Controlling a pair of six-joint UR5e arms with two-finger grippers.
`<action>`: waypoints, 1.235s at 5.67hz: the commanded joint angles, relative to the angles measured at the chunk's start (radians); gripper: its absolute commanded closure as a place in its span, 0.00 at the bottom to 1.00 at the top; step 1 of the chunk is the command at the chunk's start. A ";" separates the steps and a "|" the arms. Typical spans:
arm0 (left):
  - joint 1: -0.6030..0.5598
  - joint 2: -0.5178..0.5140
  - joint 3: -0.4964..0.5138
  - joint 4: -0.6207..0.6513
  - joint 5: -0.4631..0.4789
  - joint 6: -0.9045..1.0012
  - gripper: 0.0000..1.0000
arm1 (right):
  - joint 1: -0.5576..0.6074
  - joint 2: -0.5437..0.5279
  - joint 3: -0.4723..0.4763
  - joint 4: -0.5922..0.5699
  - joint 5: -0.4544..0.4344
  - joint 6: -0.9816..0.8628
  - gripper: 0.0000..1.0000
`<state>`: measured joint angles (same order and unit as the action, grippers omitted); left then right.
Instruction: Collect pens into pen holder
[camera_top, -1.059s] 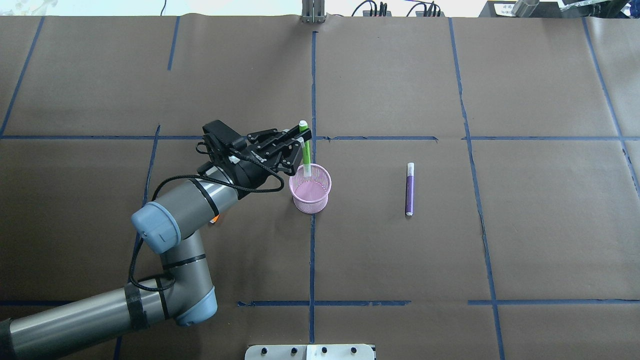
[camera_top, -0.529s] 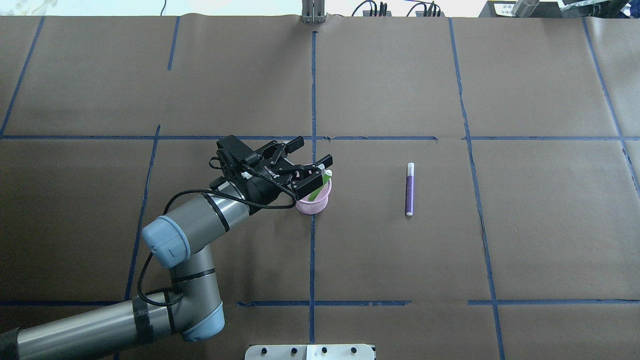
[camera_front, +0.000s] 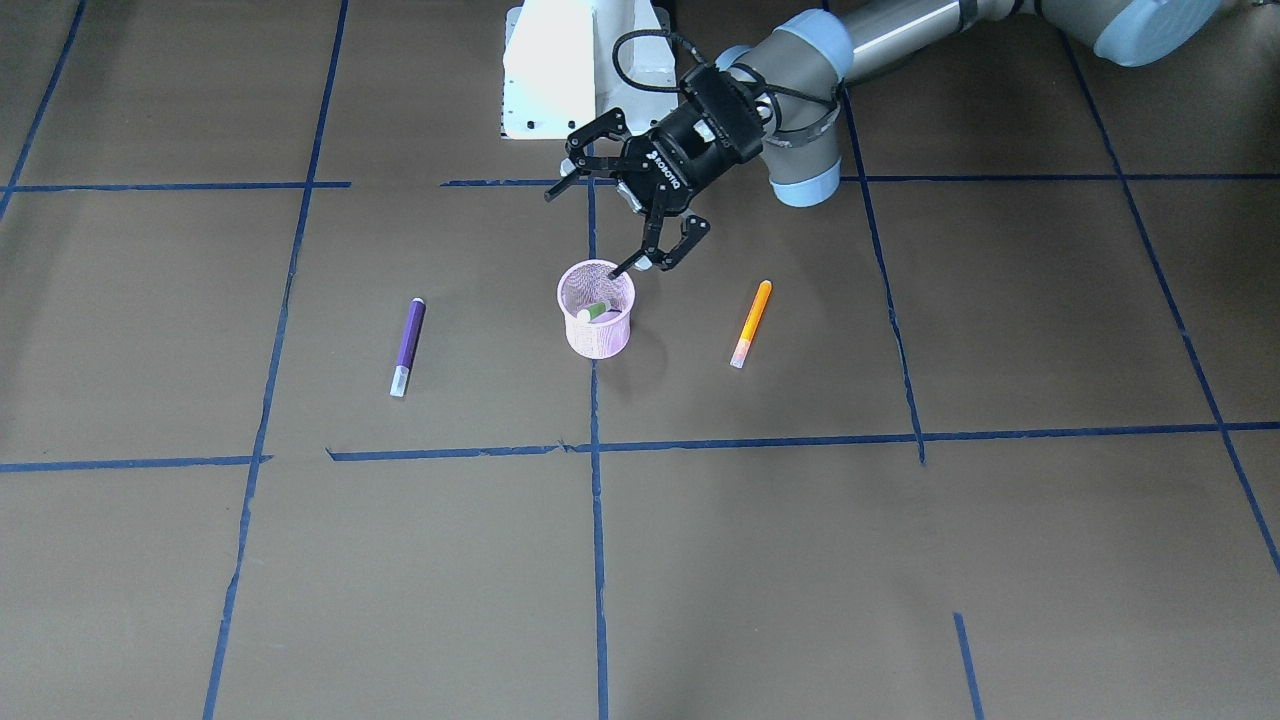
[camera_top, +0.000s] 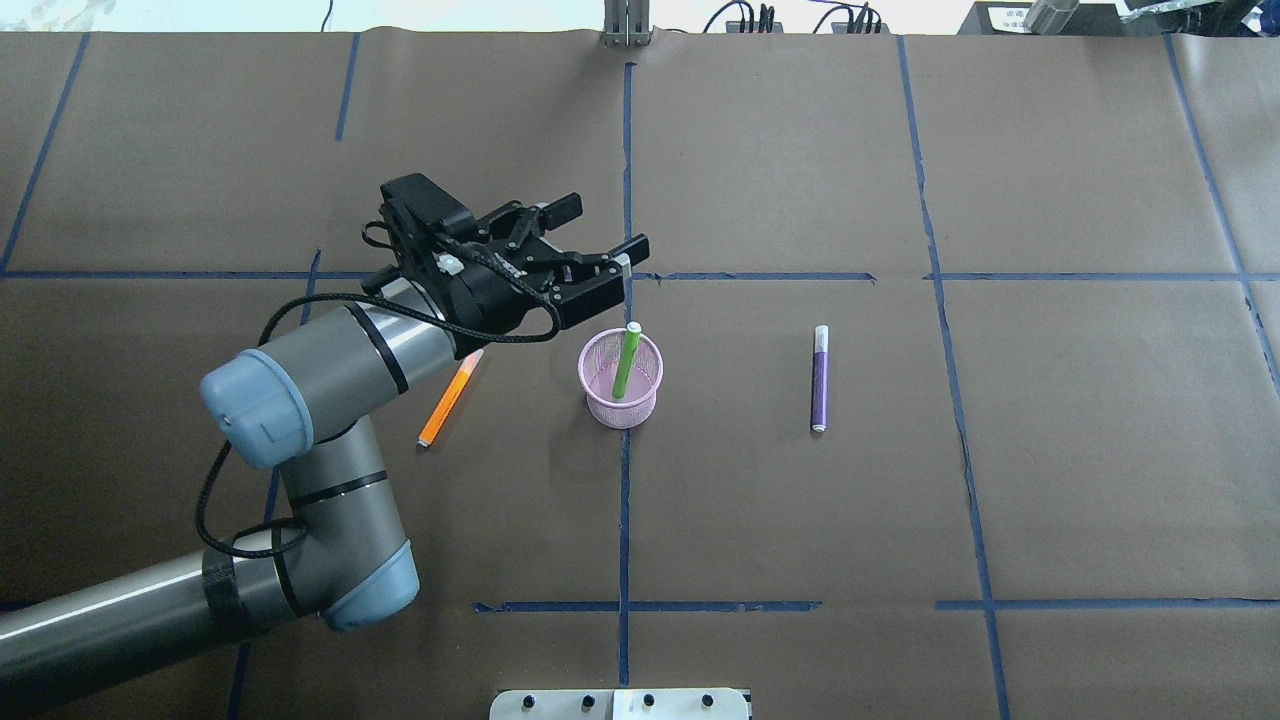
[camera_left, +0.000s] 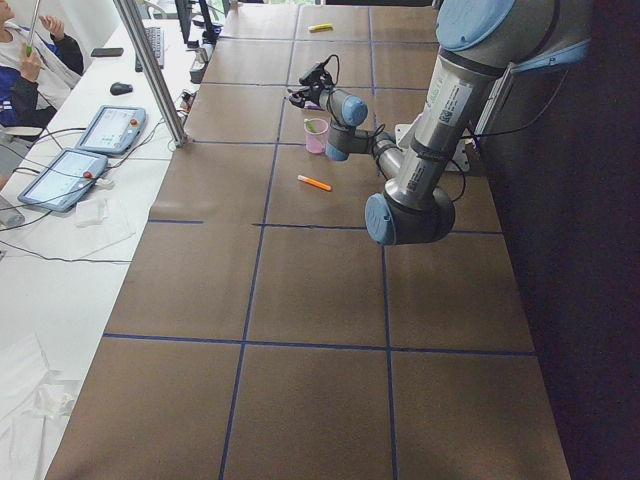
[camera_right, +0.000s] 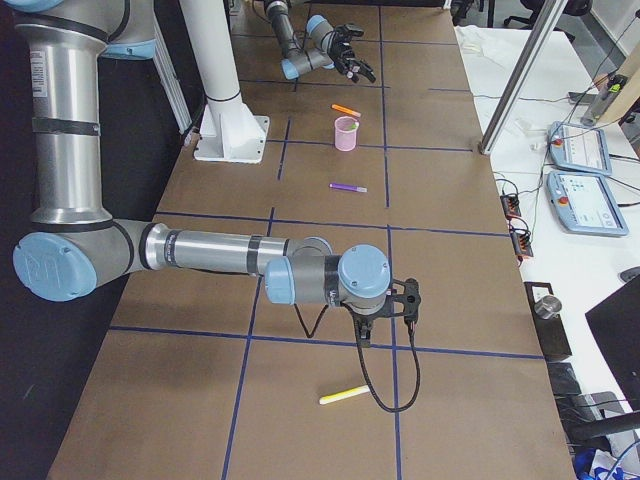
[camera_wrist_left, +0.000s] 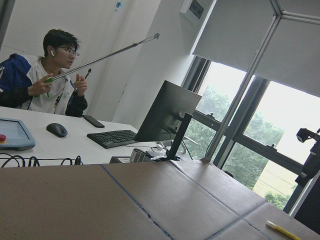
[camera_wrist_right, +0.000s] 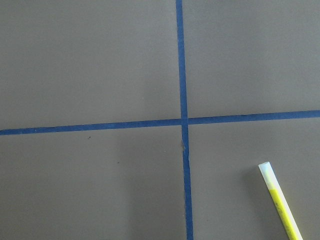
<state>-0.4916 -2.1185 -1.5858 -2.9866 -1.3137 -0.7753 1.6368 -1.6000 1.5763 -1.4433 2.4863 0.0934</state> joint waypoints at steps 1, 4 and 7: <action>-0.120 0.064 -0.036 0.102 -0.057 -0.040 0.00 | -0.002 0.005 -0.062 0.006 -0.045 -0.143 0.00; -0.461 0.167 -0.036 0.234 -0.551 -0.209 0.00 | -0.040 0.017 -0.298 0.200 -0.143 -0.221 0.00; -0.787 0.256 0.015 0.403 -1.076 -0.162 0.00 | -0.124 0.026 -0.421 0.358 -0.168 -0.210 0.00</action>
<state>-1.2144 -1.9089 -1.5892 -2.5998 -2.3042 -0.9616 1.5432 -1.5790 1.1870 -1.1277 2.3223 -0.1202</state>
